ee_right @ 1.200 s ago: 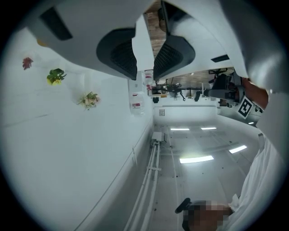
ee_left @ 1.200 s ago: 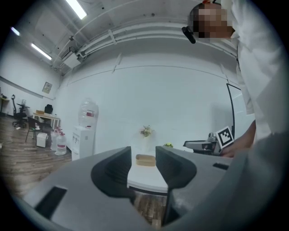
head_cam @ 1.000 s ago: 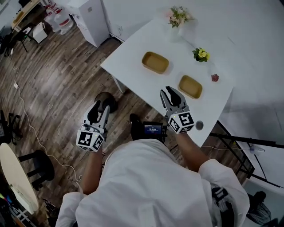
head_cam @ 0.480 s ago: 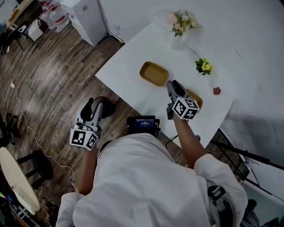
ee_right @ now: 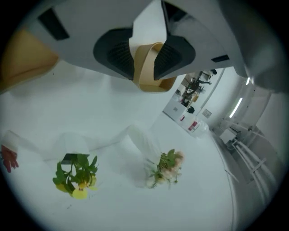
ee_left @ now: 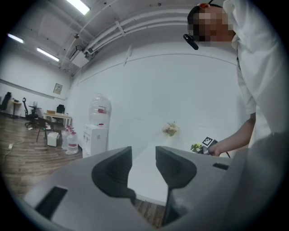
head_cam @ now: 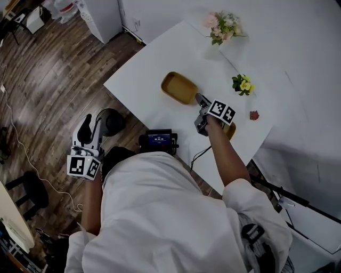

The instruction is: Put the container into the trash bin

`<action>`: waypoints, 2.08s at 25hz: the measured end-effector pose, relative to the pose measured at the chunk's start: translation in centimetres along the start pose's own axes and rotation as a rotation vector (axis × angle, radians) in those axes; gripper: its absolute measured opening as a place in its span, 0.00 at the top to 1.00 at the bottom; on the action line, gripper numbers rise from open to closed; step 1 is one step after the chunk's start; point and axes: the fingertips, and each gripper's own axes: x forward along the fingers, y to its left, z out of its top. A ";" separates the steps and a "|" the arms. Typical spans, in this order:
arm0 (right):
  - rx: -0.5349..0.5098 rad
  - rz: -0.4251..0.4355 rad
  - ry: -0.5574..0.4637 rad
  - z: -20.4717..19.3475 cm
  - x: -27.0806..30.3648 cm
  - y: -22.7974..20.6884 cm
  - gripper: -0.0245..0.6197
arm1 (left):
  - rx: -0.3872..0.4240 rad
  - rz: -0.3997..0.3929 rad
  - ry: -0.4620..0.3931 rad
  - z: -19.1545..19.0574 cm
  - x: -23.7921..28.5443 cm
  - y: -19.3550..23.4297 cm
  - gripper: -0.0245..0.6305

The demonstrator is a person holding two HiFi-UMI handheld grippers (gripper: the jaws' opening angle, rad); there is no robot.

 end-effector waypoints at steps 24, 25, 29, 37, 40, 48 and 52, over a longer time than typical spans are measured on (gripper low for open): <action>-0.193 0.074 0.052 -0.2 2.5 4.1 0.90 | 0.005 0.081 -0.011 -0.5 0.2 1.9 0.71; -0.213 0.097 0.038 0.1 2.7 5.3 0.90 | 0.012 0.085 -0.011 -0.5 0.0 2.1 0.71; -0.261 0.202 0.005 0.7 3.9 10.2 0.90 | 0.022 0.127 -0.016 -0.5 -1.1 3.4 0.71; -0.287 0.373 0.024 -2.4 5.7 20.3 0.90 | 0.027 0.223 -0.060 0.7 -5.4 6.2 0.71; -0.301 0.432 0.060 -4.2 6.8 23.6 0.90 | 0.021 0.259 -0.078 0.7 -7.2 6.8 0.71; -0.352 0.546 0.165 -9.8 9.3 30.7 0.90 | 0.001 0.367 -0.092 0.0 -12.6 8.5 0.71; -0.388 0.586 0.213 -13.0 10.4 33.3 0.90 | -0.002 0.430 -0.089 -0.5 -15.9 9.2 0.71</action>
